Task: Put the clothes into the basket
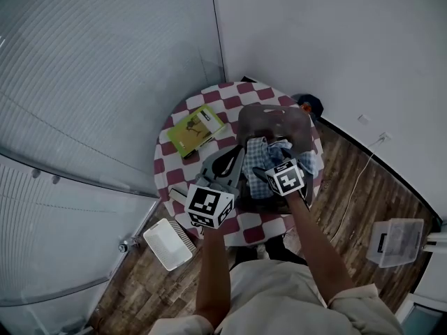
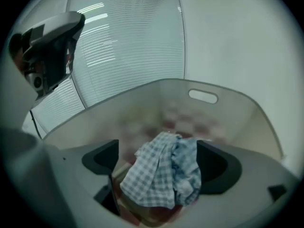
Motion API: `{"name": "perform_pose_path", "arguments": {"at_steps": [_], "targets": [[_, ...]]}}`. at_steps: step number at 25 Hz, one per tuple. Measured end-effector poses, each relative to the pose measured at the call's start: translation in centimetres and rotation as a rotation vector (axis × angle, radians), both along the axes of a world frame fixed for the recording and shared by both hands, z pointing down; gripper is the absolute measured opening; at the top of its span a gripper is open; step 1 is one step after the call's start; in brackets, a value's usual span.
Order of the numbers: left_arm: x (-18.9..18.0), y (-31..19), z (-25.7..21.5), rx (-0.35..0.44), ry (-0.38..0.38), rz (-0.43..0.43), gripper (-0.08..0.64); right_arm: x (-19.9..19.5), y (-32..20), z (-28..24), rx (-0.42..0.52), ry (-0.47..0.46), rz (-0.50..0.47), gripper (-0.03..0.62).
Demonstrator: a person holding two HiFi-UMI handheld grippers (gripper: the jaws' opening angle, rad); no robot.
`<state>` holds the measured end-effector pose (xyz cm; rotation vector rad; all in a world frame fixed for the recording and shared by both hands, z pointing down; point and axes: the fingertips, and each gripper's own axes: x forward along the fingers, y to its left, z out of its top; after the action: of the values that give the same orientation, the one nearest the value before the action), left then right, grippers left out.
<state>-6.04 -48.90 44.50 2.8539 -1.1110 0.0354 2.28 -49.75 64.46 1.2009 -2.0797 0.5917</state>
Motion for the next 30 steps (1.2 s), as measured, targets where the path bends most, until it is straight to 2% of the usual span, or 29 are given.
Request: {"name": "perform_pose_path", "arguments": {"at_steps": [2, 7, 11, 19, 22, 25, 28, 30], "targets": [[0.6, 0.1, 0.0, 0.002, 0.006, 0.010, 0.014, 0.2, -0.1, -1.2, 0.054, 0.017, -0.007, 0.477], [2.0, 0.4, 0.4, -0.003, 0.009, 0.036, 0.014, -0.2, -0.1, -2.6, 0.134, -0.021, -0.036, 0.477], [2.3, 0.7, 0.2, -0.008, 0.002, 0.048, 0.014, -1.1, 0.0, -6.5, 0.271, -0.080, -0.106, 0.477], [1.7, -0.3, -1.7, 0.041, -0.062, 0.072, 0.014, -0.4, -1.4, -17.9, 0.529, -0.252, -0.179, 0.477], [1.3, -1.1, -3.2, 0.068, -0.074, 0.056, 0.014, -0.3, -0.8, -21.2, 0.593, -0.312, -0.199, 0.477], [1.9, -1.0, -4.7, 0.099, -0.047, 0.054, 0.015, -0.1, 0.7, -23.3, 0.632, -0.374, -0.228, 0.476], [2.7, -0.2, -6.6, 0.154, -0.005, 0.050, 0.015, 0.1, 2.0, -25.6, 0.670, -0.488, -0.265, 0.474], [3.9, 0.4, -7.4, 0.162, 0.004, 0.076, 0.015, 0.8, 2.4, -26.8, 0.696, -0.514, -0.273, 0.466]]}}
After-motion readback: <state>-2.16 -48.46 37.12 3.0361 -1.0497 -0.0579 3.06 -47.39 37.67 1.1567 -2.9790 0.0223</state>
